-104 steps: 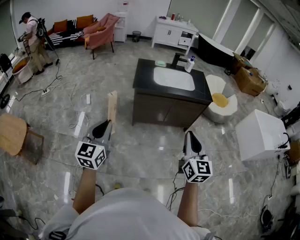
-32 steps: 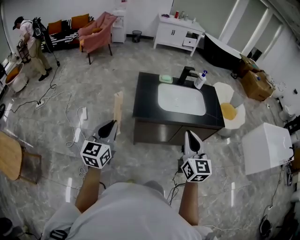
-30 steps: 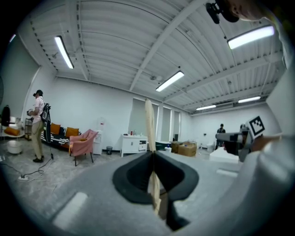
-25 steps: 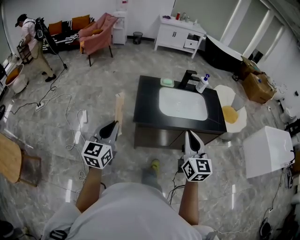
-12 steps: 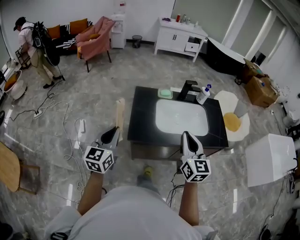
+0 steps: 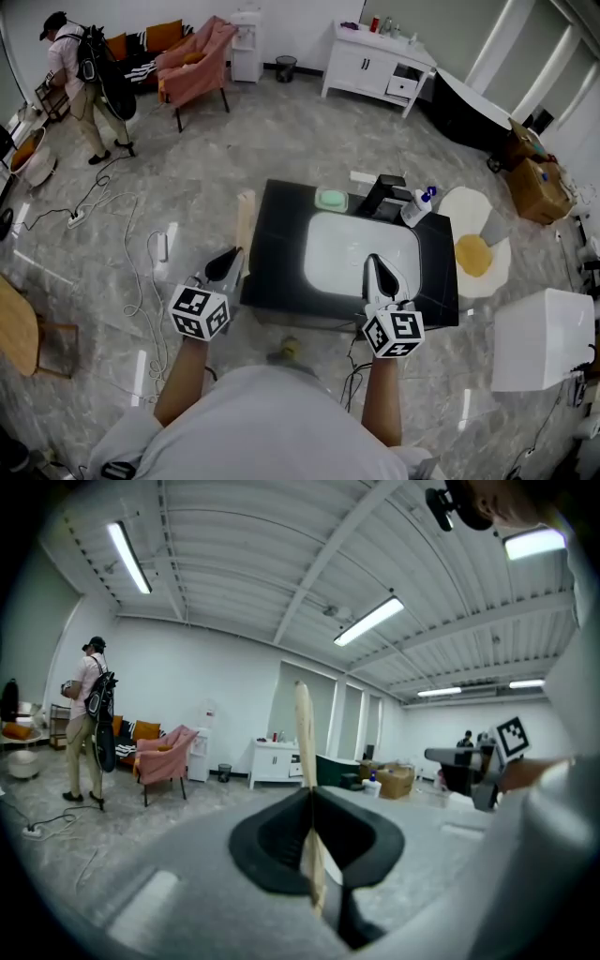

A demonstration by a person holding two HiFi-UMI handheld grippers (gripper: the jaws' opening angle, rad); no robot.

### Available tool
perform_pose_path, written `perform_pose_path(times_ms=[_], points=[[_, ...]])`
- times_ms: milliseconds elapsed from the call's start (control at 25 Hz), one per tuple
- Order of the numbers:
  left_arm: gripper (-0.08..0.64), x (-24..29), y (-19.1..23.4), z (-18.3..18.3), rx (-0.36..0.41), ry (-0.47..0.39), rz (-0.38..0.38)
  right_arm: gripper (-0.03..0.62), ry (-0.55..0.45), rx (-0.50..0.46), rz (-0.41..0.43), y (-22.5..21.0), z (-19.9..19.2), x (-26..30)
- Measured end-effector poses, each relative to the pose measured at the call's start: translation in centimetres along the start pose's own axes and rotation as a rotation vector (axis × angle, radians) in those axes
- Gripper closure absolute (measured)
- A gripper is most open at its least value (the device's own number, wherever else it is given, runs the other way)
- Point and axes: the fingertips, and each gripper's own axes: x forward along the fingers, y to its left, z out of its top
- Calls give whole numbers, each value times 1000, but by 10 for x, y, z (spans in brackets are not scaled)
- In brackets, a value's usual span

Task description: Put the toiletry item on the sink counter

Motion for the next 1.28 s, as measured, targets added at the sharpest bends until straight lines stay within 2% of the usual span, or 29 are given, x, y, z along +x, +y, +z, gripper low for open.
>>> perform_pose_path(times_ms=[400, 720, 1280], points=[[552, 93, 17, 2, -3, 60, 20, 588, 31, 46, 43, -63, -9, 81], [552, 112, 39, -1, -28, 88, 40, 588, 72, 74, 58, -64, -24, 117], [552, 152, 62, -14, -41, 139, -57, 588, 27, 60, -33, -64, -18, 141]])
